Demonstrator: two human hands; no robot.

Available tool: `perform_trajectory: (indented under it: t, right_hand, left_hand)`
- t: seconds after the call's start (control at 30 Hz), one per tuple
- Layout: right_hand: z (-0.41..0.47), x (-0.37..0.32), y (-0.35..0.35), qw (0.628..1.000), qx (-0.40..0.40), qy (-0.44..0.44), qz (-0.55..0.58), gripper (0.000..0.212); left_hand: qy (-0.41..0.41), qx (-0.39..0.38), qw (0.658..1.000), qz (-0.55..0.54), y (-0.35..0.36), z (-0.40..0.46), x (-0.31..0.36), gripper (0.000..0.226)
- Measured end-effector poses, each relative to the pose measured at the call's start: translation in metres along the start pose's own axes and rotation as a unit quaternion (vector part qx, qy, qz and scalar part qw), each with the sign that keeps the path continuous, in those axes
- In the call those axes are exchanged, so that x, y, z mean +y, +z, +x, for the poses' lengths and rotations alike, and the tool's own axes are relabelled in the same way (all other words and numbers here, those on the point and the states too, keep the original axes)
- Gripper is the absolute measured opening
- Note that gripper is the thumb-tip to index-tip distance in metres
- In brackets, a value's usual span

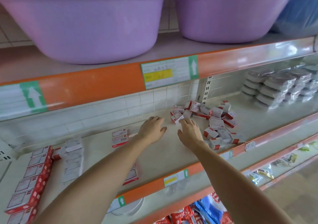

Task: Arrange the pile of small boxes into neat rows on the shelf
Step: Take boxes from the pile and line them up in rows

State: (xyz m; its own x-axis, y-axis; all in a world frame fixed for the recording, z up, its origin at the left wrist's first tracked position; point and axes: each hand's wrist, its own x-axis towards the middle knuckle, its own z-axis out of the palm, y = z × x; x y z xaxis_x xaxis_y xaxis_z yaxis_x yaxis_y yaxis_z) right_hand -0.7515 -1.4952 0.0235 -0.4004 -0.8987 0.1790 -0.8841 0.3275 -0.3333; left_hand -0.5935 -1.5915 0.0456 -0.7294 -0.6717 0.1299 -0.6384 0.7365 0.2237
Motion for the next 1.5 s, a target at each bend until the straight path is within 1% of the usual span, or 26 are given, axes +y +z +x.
perform_trajectory:
  t: [0.1, 0.23, 0.37, 0.47, 0.53, 0.63, 0.73, 0.87, 0.93, 1.0, 1.07, 1.13, 1.27, 1.37, 1.5]
  right_hand:
    - [0.016, 0.023, -0.003, 1.0, -0.014, -0.004, -0.003, 0.048]
    - [0.036, 0.053, -0.006, 1.0, 0.005, -0.016, -0.002, 0.047]
    - [0.058, 0.073, -0.009, 0.999, 0.014, -0.048, 0.02, 0.045]
    - [0.072, 0.084, -0.011, 0.996, 0.016, -0.083, 0.008, 0.047]
    - [0.079, 0.088, -0.014, 0.995, 0.0, -0.096, -0.009, 0.052]
    - [0.089, 0.093, -0.018, 0.996, -0.031, -0.077, -0.017, 0.068]
    - [0.097, 0.095, -0.021, 0.995, -0.064, -0.068, -0.032, 0.079]
    - [0.102, 0.095, -0.024, 0.993, -0.072, -0.077, -0.06, 0.085]
    - [0.104, 0.097, -0.021, 0.991, -0.065, -0.09, -0.074, 0.087]
    - [0.106, 0.1, -0.017, 0.991, -0.06, -0.097, -0.072, 0.083]
    - [0.106, 0.1, -0.012, 0.993, -0.065, -0.095, -0.038, 0.07]
    - [0.103, 0.098, -0.007, 0.992, -0.077, -0.097, 0.024, 0.06]
    - [0.093, 0.089, 0.0, 0.978, -0.111, -0.123, 0.131, 0.063]
    - [0.085, 0.08, 0.004, 0.969, -0.144, -0.114, 0.167, 0.064]
    - [0.075, 0.067, 0.008, 0.956, -0.165, -0.115, 0.214, 0.061]
  left_hand:
    - [-0.025, -0.012, 1.0, 0.006, 0.011, 0.02, 0.016, 0.047]
    - [-0.059, -0.022, 0.998, 0.004, 0.026, 0.043, 0.033, 0.049]
    - [-0.109, -0.029, 0.993, -0.035, 0.04, 0.065, 0.04, 0.05]
    - [-0.141, -0.023, 0.988, -0.067, 0.049, 0.079, 0.045, 0.052]
    - [-0.15, -0.022, 0.986, -0.068, 0.055, 0.087, 0.049, 0.051]
    - [-0.158, -0.019, 0.985, -0.062, 0.063, 0.097, 0.056, 0.046]
    - [-0.182, -0.013, 0.981, -0.069, 0.07, 0.103, 0.063, 0.047]
    - [-0.232, 0.032, 0.971, -0.052, 0.075, 0.109, 0.066, 0.033]
    - [-0.236, 0.039, 0.97, -0.049, 0.076, 0.109, 0.068, 0.034]
    - [-0.233, 0.047, 0.97, -0.054, 0.076, 0.106, 0.067, 0.036]
    - [-0.232, 0.054, 0.969, -0.062, 0.076, 0.1, 0.064, 0.037]
    - [-0.23, 0.057, 0.969, -0.066, 0.077, 0.094, 0.058, 0.034]
    - [-0.235, 0.068, 0.968, -0.059, 0.075, 0.08, 0.047, 0.028]
    - [-0.25, 0.078, 0.963, -0.055, 0.074, 0.066, 0.04, 0.029]
    - [-0.27, 0.103, 0.954, -0.074, 0.074, 0.046, 0.03, 0.028]
